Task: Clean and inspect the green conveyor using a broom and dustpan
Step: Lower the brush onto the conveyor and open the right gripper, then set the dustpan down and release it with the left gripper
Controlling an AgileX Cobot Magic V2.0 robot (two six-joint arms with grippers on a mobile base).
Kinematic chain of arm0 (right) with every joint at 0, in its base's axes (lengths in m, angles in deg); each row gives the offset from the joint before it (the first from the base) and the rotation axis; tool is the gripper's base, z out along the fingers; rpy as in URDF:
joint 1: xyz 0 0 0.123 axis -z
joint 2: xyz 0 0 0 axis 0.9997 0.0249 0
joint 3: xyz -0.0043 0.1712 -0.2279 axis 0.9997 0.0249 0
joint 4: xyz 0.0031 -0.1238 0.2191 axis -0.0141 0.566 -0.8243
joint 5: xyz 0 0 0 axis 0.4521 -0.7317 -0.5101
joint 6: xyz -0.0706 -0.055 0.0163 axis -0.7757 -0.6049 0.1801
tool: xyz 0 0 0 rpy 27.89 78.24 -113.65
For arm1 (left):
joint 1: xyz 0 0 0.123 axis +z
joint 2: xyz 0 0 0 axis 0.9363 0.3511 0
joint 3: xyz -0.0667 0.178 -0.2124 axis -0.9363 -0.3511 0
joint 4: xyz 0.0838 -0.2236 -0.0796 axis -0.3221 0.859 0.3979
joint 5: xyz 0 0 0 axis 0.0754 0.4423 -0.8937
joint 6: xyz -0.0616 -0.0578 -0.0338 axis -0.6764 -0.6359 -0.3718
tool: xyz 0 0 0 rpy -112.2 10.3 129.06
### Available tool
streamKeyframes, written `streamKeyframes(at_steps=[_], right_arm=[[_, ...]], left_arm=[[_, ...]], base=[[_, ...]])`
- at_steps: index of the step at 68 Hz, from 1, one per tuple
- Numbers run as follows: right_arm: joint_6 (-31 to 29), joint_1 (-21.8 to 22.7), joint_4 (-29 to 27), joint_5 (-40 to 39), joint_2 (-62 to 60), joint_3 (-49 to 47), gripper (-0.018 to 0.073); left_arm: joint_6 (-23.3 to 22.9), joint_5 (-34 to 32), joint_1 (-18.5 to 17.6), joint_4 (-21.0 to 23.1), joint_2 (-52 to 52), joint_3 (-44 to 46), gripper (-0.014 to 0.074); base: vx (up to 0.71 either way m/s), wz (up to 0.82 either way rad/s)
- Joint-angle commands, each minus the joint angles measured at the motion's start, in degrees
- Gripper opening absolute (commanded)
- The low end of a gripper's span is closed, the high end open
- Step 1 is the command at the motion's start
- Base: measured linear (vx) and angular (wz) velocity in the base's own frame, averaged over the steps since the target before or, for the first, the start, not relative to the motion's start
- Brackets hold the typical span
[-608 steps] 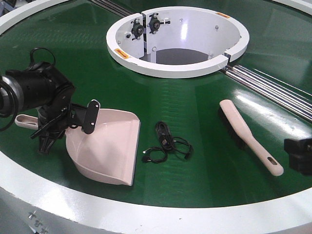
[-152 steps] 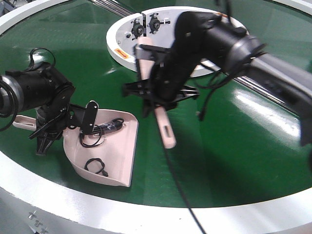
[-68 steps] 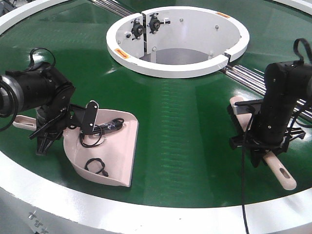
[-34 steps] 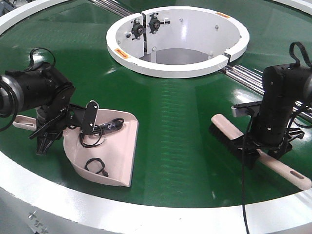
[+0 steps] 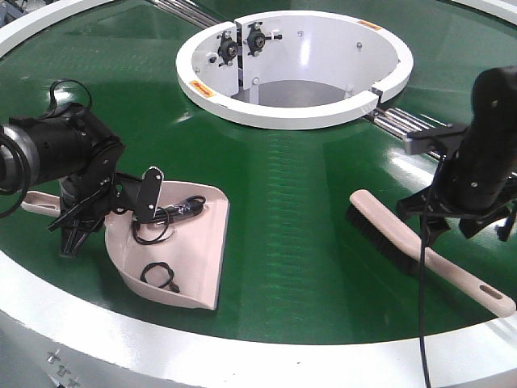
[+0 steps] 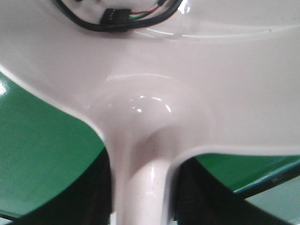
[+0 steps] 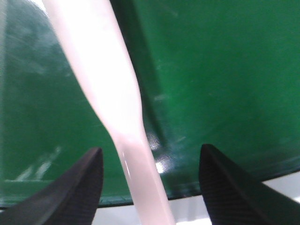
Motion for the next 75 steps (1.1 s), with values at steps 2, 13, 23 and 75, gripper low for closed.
streamKeyframes(at_steps=[2,13,23,75], right_arm=[[-0.27,0.34,0.84,-0.76,-6.27,-1.28,0.0440],[-0.49,0.34,0.78,-2.32,-10.44,-1.28,0.0440],[-1.52,0.34,0.78,-3.39,-13.18,-1.28,0.0439],[-2.41,0.16,-1.17,-3.82,-14.30,-1.28,0.0440]], left_arm=[[-0.06,-1.37,-0.34,-0.74,-2.90,1.63,-0.0006],[0.30,-3.37,-0.34,-0.73,-2.90,1.63,-0.0006],[0.30,-3.31,-0.34,-0.73,-2.90,1.63,-0.0006],[-0.29,-5.38,-0.27,2.48,-2.90,1.63,0.0006]], base=[[0.00,0.00],[0.00,0.00],[0.00,0.00],[0.00,0.00]])
